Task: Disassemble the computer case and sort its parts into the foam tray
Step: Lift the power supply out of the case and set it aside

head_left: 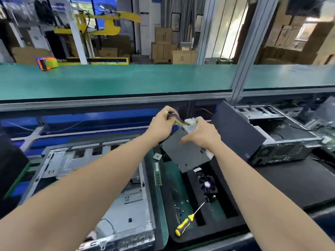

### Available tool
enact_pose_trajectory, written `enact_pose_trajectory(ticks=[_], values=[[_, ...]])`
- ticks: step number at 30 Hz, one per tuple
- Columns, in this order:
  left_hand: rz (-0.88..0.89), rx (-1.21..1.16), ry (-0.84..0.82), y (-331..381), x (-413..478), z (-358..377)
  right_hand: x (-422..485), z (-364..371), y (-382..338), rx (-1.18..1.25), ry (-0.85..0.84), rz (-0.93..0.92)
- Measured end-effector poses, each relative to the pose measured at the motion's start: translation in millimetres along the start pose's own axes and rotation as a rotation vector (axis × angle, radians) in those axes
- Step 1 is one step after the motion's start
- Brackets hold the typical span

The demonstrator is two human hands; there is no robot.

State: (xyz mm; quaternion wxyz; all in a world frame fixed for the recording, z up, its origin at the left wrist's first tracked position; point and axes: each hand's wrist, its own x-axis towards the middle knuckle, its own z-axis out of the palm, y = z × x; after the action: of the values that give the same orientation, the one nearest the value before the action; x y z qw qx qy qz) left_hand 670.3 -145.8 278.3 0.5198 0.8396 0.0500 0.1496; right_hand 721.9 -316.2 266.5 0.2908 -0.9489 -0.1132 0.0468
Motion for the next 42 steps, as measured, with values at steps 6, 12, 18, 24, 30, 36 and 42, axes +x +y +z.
enact_pose_trajectory(ticks=[6, 12, 18, 24, 30, 36, 42], values=[[-0.116, -0.151, -0.102, -30, 32, 42, 38, 24, 42, 0.009, -0.016, 0.187], [-0.339, -0.353, -0.171, -64, 49, 49, 62, 59, 51, -0.063, -0.107, 0.168], [-0.445, -0.429, -0.315, -87, 70, 36, 78, 87, 35, -0.243, -0.109, 0.088], [-0.445, -0.424, -0.424, -109, 90, 30, 93, 109, 25, -0.347, -0.14, 0.119], [-0.464, -0.298, -0.402, -138, 102, 35, 99, 135, 30, -0.368, -0.189, 0.175], [-0.483, -0.184, -0.38, -158, 108, 43, 105, 159, 39, -0.348, -0.233, 0.226], [-0.519, -0.054, -0.377, -179, 108, 47, 112, 186, 45, -0.37, -0.258, 0.251]])
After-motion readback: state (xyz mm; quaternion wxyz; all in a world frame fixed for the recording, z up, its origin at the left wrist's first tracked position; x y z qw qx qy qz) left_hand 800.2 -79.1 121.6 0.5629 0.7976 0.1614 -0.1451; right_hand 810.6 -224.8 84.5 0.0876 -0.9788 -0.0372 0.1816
